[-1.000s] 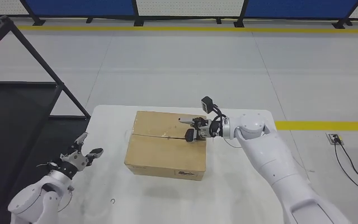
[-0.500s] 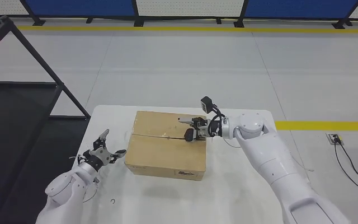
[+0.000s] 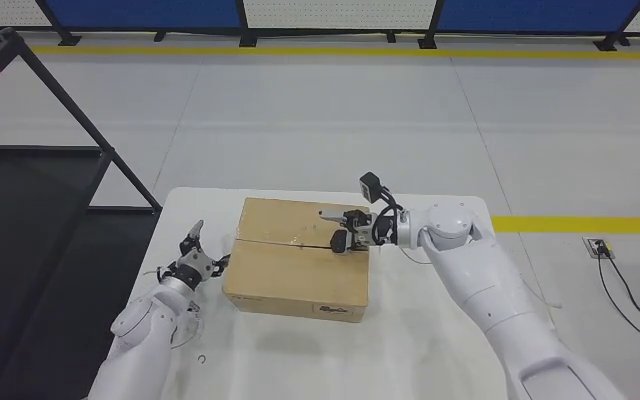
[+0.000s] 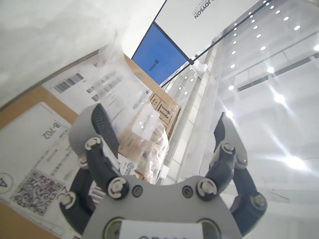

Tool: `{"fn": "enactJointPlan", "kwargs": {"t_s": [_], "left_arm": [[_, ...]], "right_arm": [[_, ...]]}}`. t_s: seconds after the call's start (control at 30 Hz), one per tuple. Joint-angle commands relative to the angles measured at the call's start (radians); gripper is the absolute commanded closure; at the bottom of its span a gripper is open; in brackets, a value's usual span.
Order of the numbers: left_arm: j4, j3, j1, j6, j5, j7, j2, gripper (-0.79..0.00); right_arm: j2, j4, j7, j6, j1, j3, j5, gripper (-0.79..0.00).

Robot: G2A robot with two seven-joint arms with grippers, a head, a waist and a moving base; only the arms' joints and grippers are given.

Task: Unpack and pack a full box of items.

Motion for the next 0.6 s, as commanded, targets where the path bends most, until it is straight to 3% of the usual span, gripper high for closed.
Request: {"fn": "enactJointPlan", "kwargs": {"t_s": [0.0,0.2,0.43,0.57], "left_arm": [[-0.007,-0.005,0.004,-0.062,-0.013,0.031,-0.004,-0.785],[-0.040,-0.017,0.026,-0.199,-0.035,0.079,-0.013,-0.785],[-0.072,0.008,0.022,-0.340,0.049,0.072,-0.020,-0.785],[-0.074,0.028,0.012,-0.382,0.088,0.079,-0.025,-0.785]], "right_arm": [[0.001,-0.006,-0.001,0.003,-0.003,0.002,-0.001,-0.785],[0.005,-0.020,-0.002,0.009,-0.010,0.006,-0.006,-0.785],[0.006,-0.034,-0.001,0.015,-0.012,0.006,-0.011,-0.785],[0.007,-0.042,-0.002,0.019,-0.014,0.006,-0.016,-0.785]]}}
